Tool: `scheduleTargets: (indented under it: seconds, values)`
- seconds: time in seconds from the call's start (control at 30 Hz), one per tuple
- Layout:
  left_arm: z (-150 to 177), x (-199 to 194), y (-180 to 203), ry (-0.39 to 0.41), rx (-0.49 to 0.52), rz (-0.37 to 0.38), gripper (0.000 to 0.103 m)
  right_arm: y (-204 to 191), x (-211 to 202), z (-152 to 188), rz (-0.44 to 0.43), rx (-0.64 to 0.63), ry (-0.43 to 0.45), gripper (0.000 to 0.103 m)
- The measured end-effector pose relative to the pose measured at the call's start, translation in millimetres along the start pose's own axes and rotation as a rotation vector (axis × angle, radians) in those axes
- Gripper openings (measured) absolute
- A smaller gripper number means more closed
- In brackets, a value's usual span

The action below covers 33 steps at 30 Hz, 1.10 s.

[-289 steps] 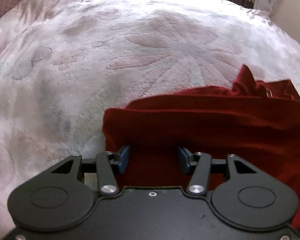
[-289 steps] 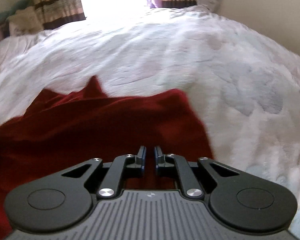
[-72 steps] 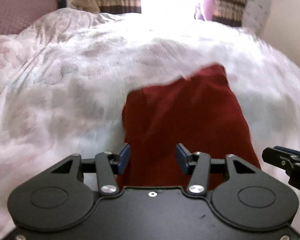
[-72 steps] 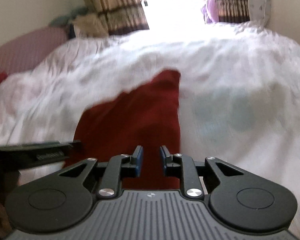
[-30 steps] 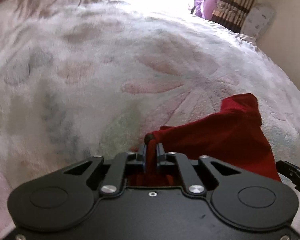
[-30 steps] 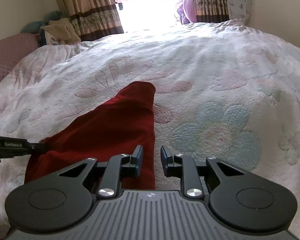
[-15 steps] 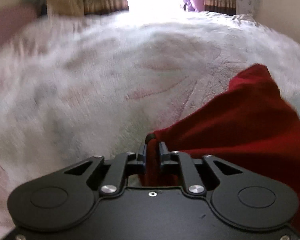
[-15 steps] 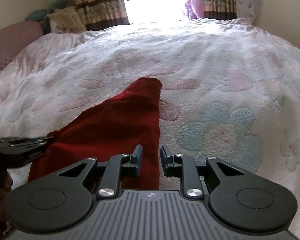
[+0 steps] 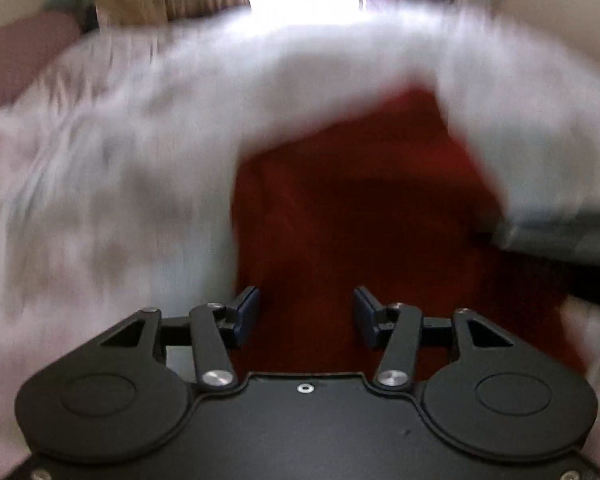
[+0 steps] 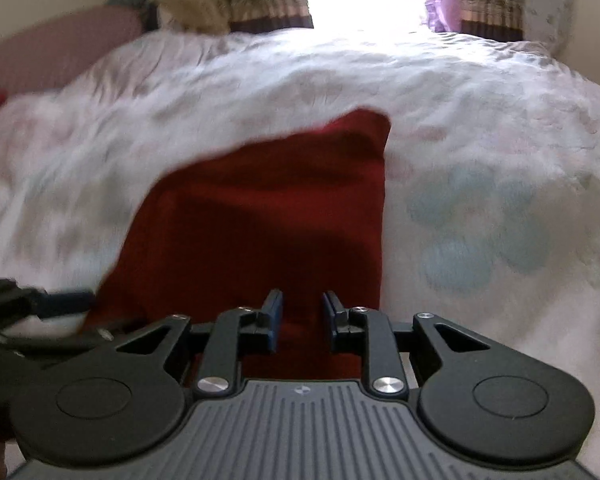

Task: Fold small clothes

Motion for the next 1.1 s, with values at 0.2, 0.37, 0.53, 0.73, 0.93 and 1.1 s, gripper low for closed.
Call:
scheduleTargets:
  seconds: [0.2, 0.37, 0.53, 0.73, 0.93, 1.1]
  values:
    - [40, -24, -5, -0.033, -0.008, -0.018, 0.055, -7, -38, 46, -0.003, -0.057, -0.059, 0.029]
    - [48, -44, -12, -0.095, 0.011, -0.027, 0.055, -5, -56, 39, -0.035, -0.060, -0.138, 0.030]
    - [23, -59, -28, -0.059, -0.014, 0.029, 0.056, -3, -82, 10, -0.040, -0.058, -0.072, 0.055]
    - [-20, -31, -63, -0.055, -0.150, -0.063, 0.057, -2, -74, -10, 0.010, -0.113, -0.028, 0.074]
    - [-51, 2, -79, -0.060, -0.305, 0.099, 0.062, 9, -54, -20, -0.007, -0.133, -0.034, 0.083]
    - [-56, 57, -72, -0.193, -0.360, 0.179, 0.064, 31, -24, -20, -0.012, -0.049, -0.080, 0.083]
Point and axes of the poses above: each gripper's, at about its wrist camera, not at the fingertips, and x roughly the way its jaws point, y to its right, z to its underside, the point moved 6 cm from there along x, roughly the way its jaws point, and after that the axes turned 10 degrees about -x, right-handed, at the moved point
